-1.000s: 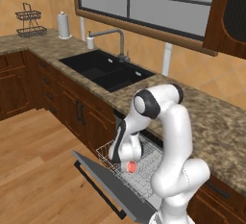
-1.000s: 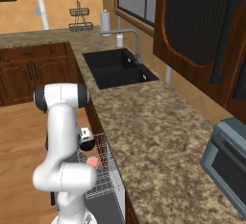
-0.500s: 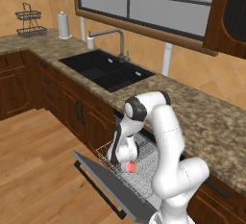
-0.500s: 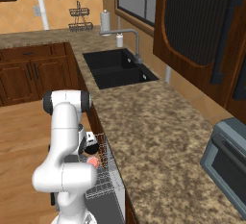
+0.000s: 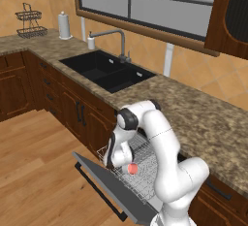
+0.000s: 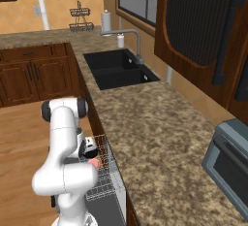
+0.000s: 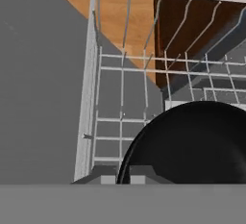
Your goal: Pick up the cup and bowl from the counter, place them in the dishwasher, and close the dishwasher door.
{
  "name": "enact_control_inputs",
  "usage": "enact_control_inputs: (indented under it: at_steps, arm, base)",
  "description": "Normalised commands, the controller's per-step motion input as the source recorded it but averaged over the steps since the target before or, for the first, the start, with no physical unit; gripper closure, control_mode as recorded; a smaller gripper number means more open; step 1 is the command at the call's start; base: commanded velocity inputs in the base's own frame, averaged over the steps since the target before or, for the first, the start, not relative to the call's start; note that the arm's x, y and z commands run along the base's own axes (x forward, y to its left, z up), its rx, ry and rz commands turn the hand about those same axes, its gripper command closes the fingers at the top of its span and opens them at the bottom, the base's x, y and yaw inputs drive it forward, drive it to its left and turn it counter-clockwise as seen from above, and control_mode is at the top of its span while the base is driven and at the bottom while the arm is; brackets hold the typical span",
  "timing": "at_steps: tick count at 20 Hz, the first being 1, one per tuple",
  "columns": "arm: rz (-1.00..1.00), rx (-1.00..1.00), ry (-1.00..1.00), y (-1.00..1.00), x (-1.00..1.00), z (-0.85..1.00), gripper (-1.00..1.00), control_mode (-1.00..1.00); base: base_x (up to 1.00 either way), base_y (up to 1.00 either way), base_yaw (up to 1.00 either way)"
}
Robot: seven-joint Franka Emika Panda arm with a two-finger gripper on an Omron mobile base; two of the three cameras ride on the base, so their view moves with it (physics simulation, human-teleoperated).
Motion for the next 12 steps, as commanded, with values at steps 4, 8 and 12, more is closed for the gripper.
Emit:
enact_control_inputs:
  at_steps: [4,8,12]
  arm:
    - [0.00,0.00,0.04,0.01,0.04,-0.34,1.00,-1.00]
    - [0.00,0.00,0.03,0.00,0.34,0.00,1.00,-1.00]
    - [0.00,0.00,0.04,0.00,0.68,-0.01,1.00,-1.00]
  base:
    - [0.00,0.00,0.00]
    - [0.00,0.00,0.00]
    - [0.00,0.00,0.00]
